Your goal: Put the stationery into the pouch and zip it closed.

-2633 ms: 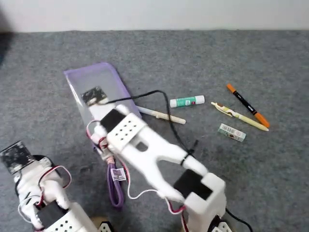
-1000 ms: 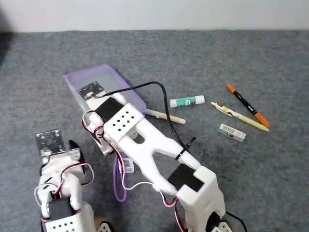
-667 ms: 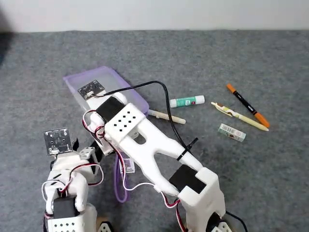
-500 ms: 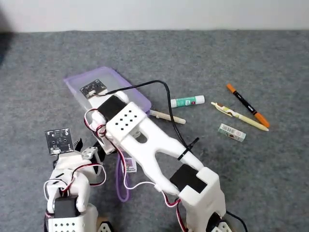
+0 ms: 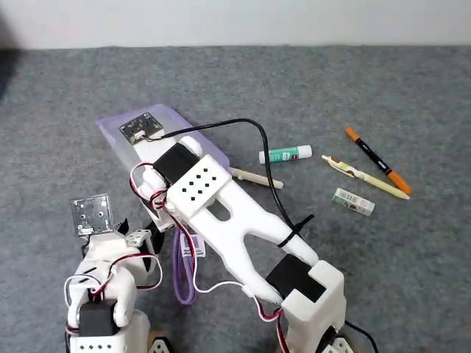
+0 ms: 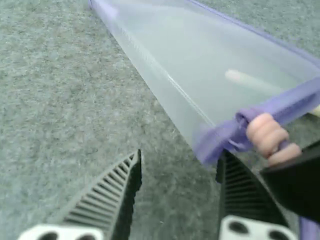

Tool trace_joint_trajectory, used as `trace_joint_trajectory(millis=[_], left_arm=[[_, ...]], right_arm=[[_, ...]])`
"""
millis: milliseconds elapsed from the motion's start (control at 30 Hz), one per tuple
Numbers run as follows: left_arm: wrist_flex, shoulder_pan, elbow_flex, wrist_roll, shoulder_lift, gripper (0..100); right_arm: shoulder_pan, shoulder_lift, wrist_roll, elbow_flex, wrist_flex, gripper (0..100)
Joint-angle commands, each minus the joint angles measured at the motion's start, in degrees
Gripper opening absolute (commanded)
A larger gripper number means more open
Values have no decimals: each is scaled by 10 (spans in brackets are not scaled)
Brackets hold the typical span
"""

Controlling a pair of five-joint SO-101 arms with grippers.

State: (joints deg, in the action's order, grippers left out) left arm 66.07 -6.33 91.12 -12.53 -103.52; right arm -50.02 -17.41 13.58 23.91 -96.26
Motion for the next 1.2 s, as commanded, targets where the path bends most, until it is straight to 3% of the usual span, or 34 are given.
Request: trace_joint_trajectory(millis=[0, 267, 600, 1000, 1167], left_arm=[[4, 16, -40, -8, -9, 243], [0, 25, -34, -7, -9, 243], [-105, 29, 49, -7, -9, 243], [-112, 26, 53, -7, -9, 240], [-114, 28, 53, -6, -9, 158]], right_arm=[[5, 43, -4, 24, -2, 8], [9, 45, -4, 24, -8, 8], [7, 45, -4, 25, -39, 8], [-23, 59, -5, 25, -59, 8], [-33, 87, -5, 22, -60, 8]])
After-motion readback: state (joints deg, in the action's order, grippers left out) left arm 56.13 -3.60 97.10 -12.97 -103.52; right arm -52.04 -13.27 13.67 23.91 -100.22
